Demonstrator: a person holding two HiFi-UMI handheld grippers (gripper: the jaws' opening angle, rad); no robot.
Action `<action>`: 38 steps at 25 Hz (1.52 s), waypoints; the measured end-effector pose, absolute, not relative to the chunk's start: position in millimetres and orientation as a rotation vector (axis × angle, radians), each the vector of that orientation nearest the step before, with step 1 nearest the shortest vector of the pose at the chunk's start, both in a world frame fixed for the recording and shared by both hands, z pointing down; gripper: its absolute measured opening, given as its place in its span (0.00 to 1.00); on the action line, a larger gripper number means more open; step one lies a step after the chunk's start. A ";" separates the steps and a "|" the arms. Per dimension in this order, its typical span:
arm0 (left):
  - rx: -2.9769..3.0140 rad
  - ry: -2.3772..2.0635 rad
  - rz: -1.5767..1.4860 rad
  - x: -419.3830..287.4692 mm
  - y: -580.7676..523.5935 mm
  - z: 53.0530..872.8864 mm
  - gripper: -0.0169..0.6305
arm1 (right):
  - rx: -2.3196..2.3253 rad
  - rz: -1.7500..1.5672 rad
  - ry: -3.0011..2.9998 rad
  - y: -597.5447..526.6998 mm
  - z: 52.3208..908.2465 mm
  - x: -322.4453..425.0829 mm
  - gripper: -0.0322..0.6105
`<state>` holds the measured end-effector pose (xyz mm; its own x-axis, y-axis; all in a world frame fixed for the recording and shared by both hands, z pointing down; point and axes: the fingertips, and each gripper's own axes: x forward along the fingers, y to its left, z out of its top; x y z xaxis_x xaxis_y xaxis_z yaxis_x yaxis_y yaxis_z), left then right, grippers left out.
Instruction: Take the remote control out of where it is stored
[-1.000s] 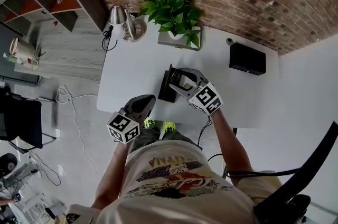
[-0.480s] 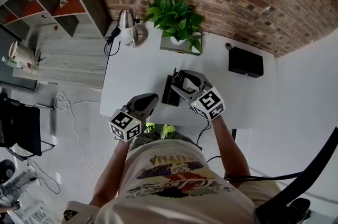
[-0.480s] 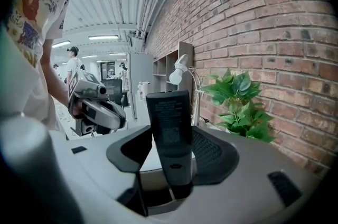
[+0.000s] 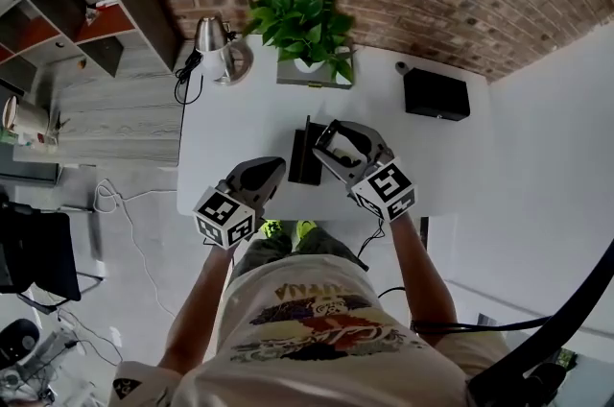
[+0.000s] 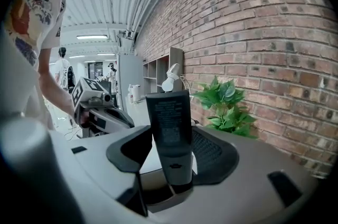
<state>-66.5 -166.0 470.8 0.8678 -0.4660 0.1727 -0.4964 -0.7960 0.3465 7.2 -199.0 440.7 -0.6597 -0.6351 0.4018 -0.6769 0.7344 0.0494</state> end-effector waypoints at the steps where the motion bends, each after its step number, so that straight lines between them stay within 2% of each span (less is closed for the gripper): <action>1: 2.662 -0.704 0.115 -64.0 -166.2 469.9 0.03 | 1.020 0.148 -2.538 -197.4 438.4 9.5 0.42; 23: 2.652 -0.833 0.156 2.0 -90.2 451.8 0.03 | 1.079 0.176 -2.578 -110.0 443.8 99.9 0.42; 38: 2.560 -1.129 0.142 0.6 5.5 446.6 0.03 | 0.967 0.157 -2.649 -60.2 451.9 135.0 0.42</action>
<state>0.6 5.5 446.6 0.6796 -0.6985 0.2244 -0.7322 -0.6272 0.2654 135.0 -60.2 451.9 -0.7214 -0.6089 0.3300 -0.6435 0.7654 0.0056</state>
